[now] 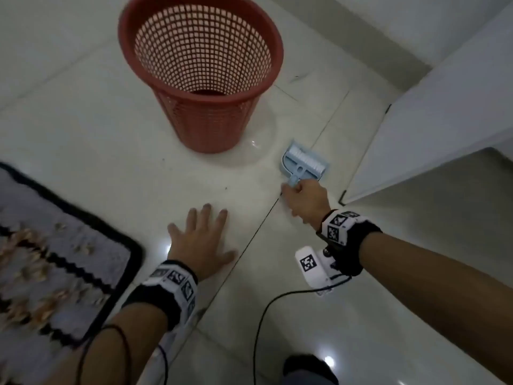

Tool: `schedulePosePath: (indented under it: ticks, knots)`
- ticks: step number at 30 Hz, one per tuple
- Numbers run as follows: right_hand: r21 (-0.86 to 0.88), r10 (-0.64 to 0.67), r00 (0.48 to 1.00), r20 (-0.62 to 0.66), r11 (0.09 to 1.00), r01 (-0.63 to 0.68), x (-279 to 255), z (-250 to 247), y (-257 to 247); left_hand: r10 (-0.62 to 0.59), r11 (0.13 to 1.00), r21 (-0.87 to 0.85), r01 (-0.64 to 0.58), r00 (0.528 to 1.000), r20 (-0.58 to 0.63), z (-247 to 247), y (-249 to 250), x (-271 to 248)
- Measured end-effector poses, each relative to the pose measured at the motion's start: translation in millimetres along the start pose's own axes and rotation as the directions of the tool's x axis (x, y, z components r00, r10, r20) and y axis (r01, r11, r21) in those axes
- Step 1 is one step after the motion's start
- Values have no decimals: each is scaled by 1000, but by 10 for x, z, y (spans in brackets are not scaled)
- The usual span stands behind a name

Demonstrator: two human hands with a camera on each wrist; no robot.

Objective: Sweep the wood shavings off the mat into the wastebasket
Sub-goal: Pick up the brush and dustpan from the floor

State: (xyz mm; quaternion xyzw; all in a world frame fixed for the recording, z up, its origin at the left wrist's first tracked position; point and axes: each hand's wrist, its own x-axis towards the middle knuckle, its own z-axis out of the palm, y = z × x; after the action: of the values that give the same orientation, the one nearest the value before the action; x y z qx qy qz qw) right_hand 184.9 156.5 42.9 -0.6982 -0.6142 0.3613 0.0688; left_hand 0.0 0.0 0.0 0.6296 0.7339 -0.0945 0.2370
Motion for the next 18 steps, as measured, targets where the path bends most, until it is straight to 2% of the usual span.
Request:
schedulePosePath:
  ticks: [3, 5, 8, 12, 15, 17, 18]
  knots:
    - [130, 130, 991, -9, 983, -128, 113, 110, 153, -29, 996, 85, 33, 998, -49, 195, 36, 48]
    - [196, 140, 989, 50, 969, -147, 142, 213, 229, 17, 994, 110, 0, 988, -154, 364, -12, 56]
    - [303, 156, 982, 107, 935, -181, 172, 246, 260, 45, 992, 124, -20, 978, -203, 409, 8, 39]
    - [480, 170, 964, 205, 841, -251, 104, 238, 310, 18, 992, 127, 5, 984, -175, 415, 35, 6]
    - [526, 194, 953, 232, 799, -291, -56, 229, 383, -6, 990, 138, 21, 993, -114, 379, 61, -5]
    - [525, 181, 953, 243, 802, -286, -213, 253, 425, -35, 996, 80, 42, 996, -85, 323, 83, -2]
    - [520, 164, 955, 247, 810, -273, -314, 271, 434, -58, 998, -5, 58, 996, -71, 284, 92, 15]
